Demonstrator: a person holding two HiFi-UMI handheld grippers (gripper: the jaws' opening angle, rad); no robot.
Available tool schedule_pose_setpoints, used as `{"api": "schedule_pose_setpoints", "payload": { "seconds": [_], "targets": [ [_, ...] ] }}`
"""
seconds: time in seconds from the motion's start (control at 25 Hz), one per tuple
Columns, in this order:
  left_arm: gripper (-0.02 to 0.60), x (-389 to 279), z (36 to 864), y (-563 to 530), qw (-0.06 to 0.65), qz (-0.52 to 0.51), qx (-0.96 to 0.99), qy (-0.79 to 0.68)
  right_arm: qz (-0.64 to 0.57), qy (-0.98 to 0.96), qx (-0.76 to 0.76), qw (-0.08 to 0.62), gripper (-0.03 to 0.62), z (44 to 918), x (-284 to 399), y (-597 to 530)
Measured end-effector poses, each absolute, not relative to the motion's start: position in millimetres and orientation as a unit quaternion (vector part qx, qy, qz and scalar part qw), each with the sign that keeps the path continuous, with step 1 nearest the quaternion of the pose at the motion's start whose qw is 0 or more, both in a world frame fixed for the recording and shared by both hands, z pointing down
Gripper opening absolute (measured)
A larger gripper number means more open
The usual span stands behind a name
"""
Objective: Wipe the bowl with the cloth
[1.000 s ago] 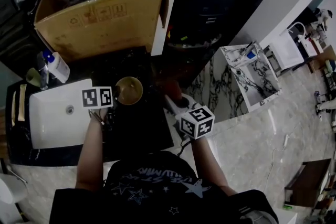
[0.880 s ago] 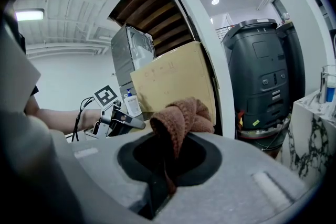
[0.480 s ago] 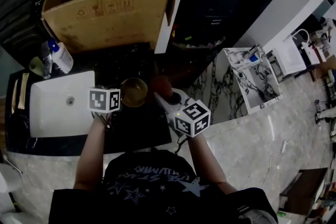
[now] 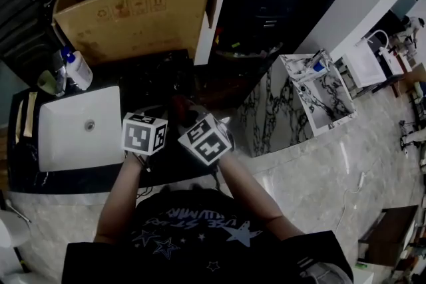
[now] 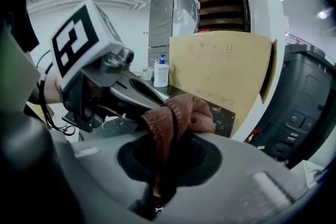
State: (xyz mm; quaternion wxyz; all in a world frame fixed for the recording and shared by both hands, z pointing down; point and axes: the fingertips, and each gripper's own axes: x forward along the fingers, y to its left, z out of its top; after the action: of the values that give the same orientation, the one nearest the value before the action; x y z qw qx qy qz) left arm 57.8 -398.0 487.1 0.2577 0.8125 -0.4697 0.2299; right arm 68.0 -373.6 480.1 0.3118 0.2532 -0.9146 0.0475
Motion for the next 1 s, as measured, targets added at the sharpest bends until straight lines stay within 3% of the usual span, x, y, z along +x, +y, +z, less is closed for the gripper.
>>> {"api": "schedule_pose_setpoints", "payload": {
  "seconds": [0.36, 0.64, 0.84, 1.0],
  "targets": [
    [0.020, 66, 492, -380, 0.287, 0.216, 0.814, -0.457, -0.054, -0.869, 0.302, 0.387, 0.048, 489, 82, -378],
    [0.020, 70, 484, -378, 0.265, 0.216, 0.823, -0.453, -0.126, -0.797, 0.280, 0.519, 0.048, 505, 98, -372],
    [0.020, 77, 473, -375, 0.238, 0.217, 0.831, -0.453, -0.093, -0.777, 0.248, 0.571, 0.046, 512, 102, -362],
    [0.021, 75, 470, -376, 0.213, 0.221, 0.836, -0.456, 0.025, -0.830, 0.196, 0.522, 0.046, 518, 90, -345]
  ]
}}
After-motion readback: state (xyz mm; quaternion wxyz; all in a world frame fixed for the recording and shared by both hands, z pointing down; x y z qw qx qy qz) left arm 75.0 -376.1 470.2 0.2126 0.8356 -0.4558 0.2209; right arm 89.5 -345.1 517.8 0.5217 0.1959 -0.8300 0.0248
